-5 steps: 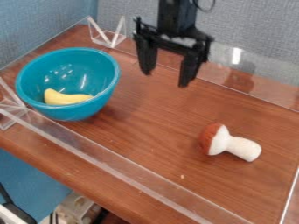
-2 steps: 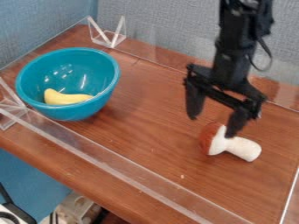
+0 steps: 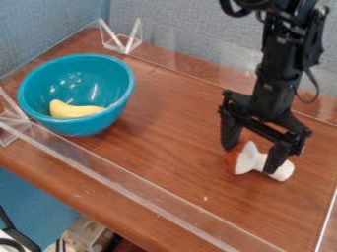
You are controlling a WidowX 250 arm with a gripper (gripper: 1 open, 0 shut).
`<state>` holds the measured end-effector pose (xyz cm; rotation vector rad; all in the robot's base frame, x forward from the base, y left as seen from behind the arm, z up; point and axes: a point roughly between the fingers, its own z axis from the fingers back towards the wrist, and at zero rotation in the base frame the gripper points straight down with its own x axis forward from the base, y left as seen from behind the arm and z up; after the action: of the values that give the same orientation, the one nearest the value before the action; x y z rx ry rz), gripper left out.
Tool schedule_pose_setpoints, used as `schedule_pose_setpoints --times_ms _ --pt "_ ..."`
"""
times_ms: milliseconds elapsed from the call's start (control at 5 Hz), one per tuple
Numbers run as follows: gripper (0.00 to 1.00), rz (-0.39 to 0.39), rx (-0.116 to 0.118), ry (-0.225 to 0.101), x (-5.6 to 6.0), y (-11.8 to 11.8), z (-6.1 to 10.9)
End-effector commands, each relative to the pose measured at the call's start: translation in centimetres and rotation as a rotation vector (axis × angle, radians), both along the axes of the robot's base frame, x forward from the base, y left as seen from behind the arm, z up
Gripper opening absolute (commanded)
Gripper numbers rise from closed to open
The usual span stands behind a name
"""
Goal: Put the mushroom in the blue bowl
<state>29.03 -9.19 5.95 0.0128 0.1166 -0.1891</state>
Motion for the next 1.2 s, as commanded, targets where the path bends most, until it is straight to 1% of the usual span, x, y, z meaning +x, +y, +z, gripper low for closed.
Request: schedule_pose_setpoints --times_ms 0,200,400,600,1000 --pt "1.0 -0.009 -0.005 -0.035 0.37 -0.23 0.18" --pt "0.0 -0.009 -0.001 -0.04 0.56 -0.05 -0.37" --pt "0.0 -0.007 0.003 -0.051 0.71 0.1 -0.57" --pt "0.0 0.0 0.01 -0.068 0.65 0.29 -0.35" --pt "0.0 0.017 0.018 -0.099 1.0 0.74 -0.13"
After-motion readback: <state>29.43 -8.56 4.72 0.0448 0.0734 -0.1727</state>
